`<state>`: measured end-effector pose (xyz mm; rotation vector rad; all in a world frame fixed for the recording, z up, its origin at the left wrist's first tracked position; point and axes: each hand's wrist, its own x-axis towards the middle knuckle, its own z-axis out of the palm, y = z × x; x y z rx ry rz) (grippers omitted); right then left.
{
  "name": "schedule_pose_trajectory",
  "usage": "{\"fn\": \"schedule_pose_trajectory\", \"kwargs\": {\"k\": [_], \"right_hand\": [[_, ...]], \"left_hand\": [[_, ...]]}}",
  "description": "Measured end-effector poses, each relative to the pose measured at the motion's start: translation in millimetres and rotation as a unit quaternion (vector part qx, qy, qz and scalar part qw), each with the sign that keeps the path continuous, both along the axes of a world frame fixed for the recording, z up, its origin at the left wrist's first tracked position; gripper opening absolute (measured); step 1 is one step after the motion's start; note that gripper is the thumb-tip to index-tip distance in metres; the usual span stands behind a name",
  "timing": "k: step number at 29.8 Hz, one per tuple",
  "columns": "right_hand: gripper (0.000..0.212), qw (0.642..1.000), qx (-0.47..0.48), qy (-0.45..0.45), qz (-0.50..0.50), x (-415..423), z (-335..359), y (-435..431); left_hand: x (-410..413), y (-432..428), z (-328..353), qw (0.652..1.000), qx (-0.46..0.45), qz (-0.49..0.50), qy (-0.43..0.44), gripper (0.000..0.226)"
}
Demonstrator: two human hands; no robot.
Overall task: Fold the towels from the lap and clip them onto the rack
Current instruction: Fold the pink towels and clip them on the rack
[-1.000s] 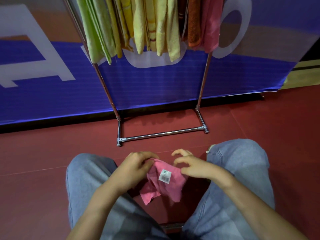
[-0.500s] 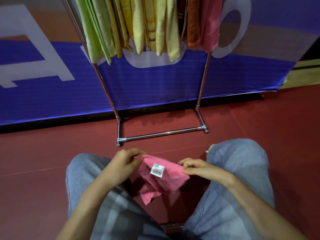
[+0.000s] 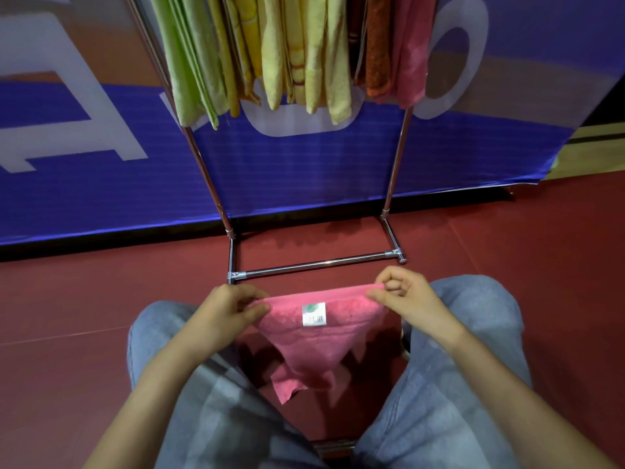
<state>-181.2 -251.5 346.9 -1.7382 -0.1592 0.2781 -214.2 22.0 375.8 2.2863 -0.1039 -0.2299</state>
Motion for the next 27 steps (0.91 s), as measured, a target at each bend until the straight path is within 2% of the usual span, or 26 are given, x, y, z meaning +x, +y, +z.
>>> {"fn": "schedule_pose_trajectory", "kwargs": {"k": [2,5,8,12,16,21,27], "right_hand": [[0.027,0.999,0.024,-0.022,-0.025,2.6,9.9,1.5],[0.029,0.995,0.043,-0.068,-0.055,7.3,31.4,3.3],[0.029,0.989,0.067,-0.111,-0.073,11.7,58.0,3.6],[0.026,0.981,0.084,-0.146,-0.095,22.7,87.1,2.9],[0.027,0.983,0.053,-0.129,-0.116,33.9,85.0,12.1],[0.026,0.978,0.073,-0.129,-0.148,39.6,94.2,15.5],[0.027,0.962,0.079,-0.203,-0.162,42.7,137.1,17.4]], "left_hand": [[1.0,-3.4,11.8,1.000,-0.008,-0.006,-0.028,0.029],[3.2,-7.7,34.9,0.997,-0.023,-0.009,-0.078,0.011],[4.4,-11.8,65.6,0.992,-0.041,-0.017,-0.122,0.010],[11.0,-9.1,91.9,0.988,-0.050,-0.003,-0.146,0.029],[25.8,-10.0,82.9,0.990,-0.012,0.046,-0.132,0.019],[34.1,-20.4,80.0,0.978,-0.108,0.138,-0.111,0.015],[38.6,-35.7,119.4,0.956,-0.171,0.165,-0.171,0.021]]}}
